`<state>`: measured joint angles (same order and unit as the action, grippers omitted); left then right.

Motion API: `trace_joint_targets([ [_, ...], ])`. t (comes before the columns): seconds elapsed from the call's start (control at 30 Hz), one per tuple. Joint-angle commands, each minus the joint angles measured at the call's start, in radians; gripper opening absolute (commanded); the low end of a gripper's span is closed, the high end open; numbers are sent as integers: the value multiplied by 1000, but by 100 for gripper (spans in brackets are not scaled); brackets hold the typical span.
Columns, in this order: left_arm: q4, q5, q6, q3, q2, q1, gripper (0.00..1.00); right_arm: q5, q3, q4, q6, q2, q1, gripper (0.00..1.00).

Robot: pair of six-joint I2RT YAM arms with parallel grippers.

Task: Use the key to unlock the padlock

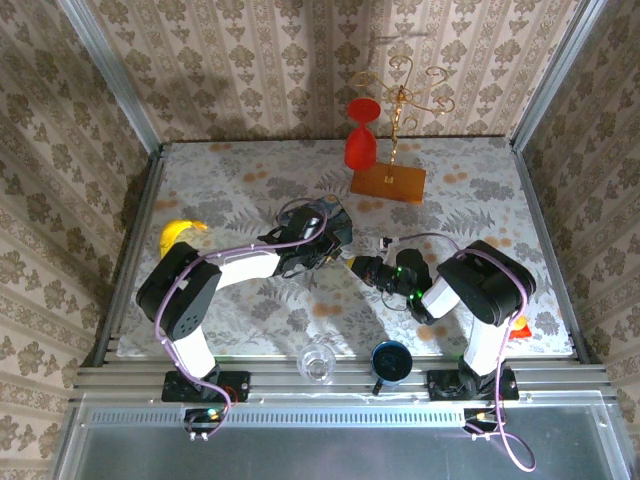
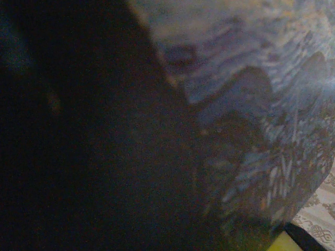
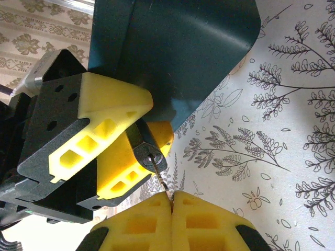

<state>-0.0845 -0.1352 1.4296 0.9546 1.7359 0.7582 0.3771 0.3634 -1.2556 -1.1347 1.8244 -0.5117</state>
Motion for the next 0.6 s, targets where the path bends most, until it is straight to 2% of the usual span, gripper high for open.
trace_joint_targets([
  [0.0,-37,-71,20,-1,-32,18,0,-9,37,-14,20,22,8,0],
  [0.57,-41,-53,35,2,-33,11,0,-26,-12,-8,54,26,4,0],
])
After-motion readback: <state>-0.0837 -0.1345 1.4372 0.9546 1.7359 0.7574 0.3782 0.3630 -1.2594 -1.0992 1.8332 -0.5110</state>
